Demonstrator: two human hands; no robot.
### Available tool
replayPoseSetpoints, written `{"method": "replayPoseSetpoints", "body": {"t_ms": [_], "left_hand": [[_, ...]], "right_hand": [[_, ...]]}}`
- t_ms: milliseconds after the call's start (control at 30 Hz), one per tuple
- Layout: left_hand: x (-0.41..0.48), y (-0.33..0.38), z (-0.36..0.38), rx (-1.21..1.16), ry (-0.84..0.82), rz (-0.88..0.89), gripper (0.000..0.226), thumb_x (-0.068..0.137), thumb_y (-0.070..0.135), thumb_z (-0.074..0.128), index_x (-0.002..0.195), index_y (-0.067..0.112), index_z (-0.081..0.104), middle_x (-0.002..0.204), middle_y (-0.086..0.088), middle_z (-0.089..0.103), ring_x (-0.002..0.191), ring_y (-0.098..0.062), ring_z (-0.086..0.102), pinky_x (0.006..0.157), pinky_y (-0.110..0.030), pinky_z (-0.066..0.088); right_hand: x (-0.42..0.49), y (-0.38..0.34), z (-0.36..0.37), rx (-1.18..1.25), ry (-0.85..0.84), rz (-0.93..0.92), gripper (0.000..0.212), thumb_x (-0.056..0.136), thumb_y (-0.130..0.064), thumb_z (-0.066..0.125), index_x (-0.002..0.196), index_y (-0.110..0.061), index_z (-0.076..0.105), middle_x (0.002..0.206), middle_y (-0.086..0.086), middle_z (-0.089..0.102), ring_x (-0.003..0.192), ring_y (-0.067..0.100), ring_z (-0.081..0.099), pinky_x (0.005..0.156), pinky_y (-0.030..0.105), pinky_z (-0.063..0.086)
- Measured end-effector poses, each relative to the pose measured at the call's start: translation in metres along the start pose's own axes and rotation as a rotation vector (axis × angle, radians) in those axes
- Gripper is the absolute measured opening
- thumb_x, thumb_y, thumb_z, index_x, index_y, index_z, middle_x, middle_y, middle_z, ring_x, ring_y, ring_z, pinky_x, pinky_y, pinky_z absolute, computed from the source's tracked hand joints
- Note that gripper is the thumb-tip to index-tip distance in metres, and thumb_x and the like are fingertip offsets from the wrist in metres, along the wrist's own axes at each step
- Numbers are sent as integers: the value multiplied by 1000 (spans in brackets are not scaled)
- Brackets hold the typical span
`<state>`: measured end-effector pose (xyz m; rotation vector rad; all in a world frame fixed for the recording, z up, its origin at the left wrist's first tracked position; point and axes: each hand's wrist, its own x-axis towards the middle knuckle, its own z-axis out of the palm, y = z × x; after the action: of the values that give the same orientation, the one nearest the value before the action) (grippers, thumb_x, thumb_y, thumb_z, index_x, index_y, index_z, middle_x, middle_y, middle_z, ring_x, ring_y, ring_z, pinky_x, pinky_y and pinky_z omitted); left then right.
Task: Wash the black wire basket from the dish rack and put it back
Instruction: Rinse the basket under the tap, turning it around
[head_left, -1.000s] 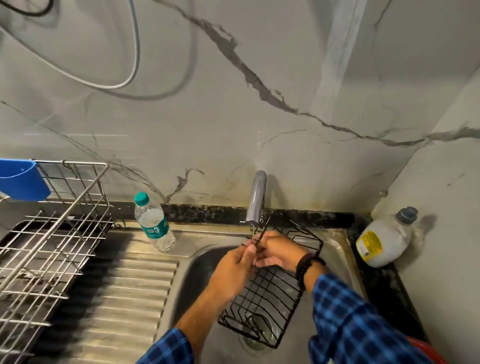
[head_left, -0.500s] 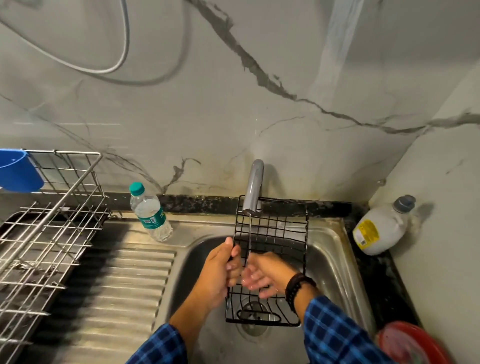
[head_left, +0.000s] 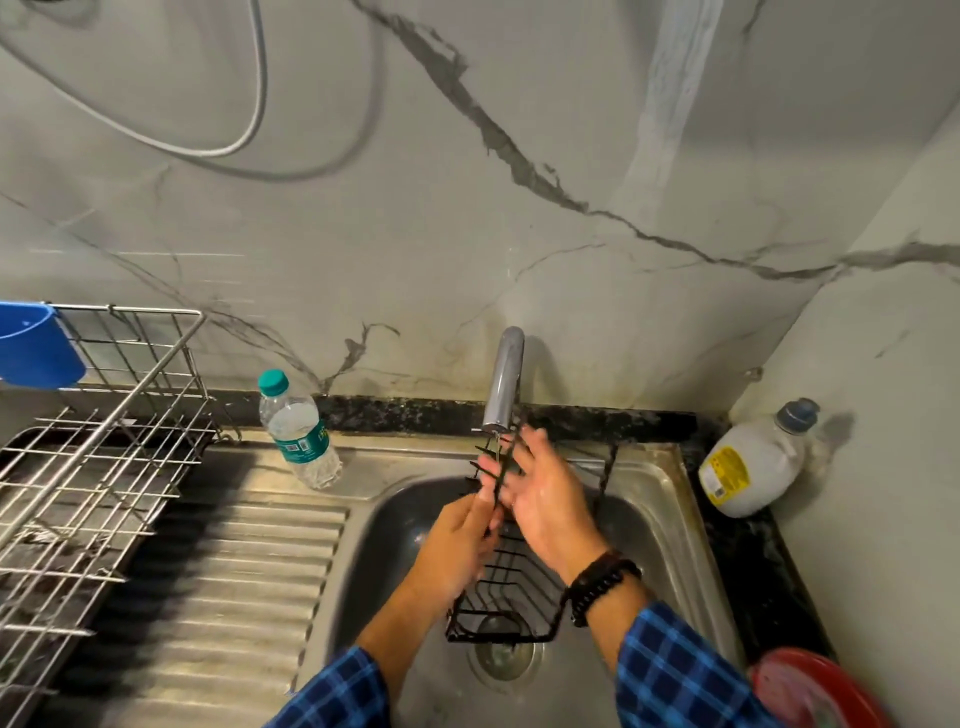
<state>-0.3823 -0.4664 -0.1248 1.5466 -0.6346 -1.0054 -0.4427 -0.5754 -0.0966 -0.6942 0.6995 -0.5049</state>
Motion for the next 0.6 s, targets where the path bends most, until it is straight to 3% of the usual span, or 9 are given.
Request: {"method": "replayPoseSetpoints", "body": {"t_ms": [67,167,233,300,367,433,467,533,600], "left_hand": [[0,-6,0,275,3,60,46,104,48,35,70,21,49,55,9,45,50,-10,38,52,-32,34],[-5,-10,1,590,-45,152,40,106,44,35,71,30,50,62,11,53,55,-4,46,61,-33,44],[-13,-4,4,646,-73,213,35,107,41,35,75,34,49,65,12,54,56,-2,49,62,-32,45],[-23,1,5,729,-102,292,28,107,41,34,86,34,51,71,12,58,61,-4,54,62,-31,46],[-33,3,6,947,-113,336,28,106,44,30,113,27,53,93,4,66,80,-17,64,69,-36,50],[-43,-3,2,1224,3,361,38,105,49,31,135,29,45,117,5,64,100,-20,65,76,-37,54],[-48,-7,-1,1279,104,450,42,102,54,35,137,33,44,120,10,63,103,-17,65,76,-35,56],[-56,-17,-8,1257,227,517,47,95,61,43,136,37,49,123,15,62,104,-13,63,76,-31,58],[-54,-27,-20,1140,356,425,56,94,67,43,140,35,50,133,16,55,118,-11,54,93,-31,53]], "right_hand": [[-6,-7,1,81,-9,21,42,101,-43,47,135,-18,52,135,7,59,105,35,69,92,50,53],[-14,-12,1,-105,135,-93,26,105,-33,47,120,-18,61,123,1,68,64,22,69,65,40,59],[-18,-11,-2,-124,174,-113,30,106,-36,42,117,-19,63,118,-1,72,54,18,62,58,36,57],[-23,-13,-5,-113,182,-108,38,106,-42,39,118,-18,64,113,0,75,56,18,62,56,36,57],[-27,-14,-10,-106,185,-112,42,106,-44,36,119,-17,65,112,1,75,77,22,69,66,40,60],[-30,-17,-14,-123,200,-110,42,107,-42,35,120,-16,66,113,1,75,105,23,67,84,46,56],[-31,-17,-17,-95,196,-104,42,107,-40,35,120,-14,65,113,3,75,110,24,66,89,46,55],[-32,-18,-21,8,154,-106,40,107,-36,36,120,-10,64,111,10,75,105,24,70,85,43,57],[-35,-20,-22,73,143,-143,38,107,-33,38,115,-8,66,99,11,75,85,20,73,77,36,58]]}}
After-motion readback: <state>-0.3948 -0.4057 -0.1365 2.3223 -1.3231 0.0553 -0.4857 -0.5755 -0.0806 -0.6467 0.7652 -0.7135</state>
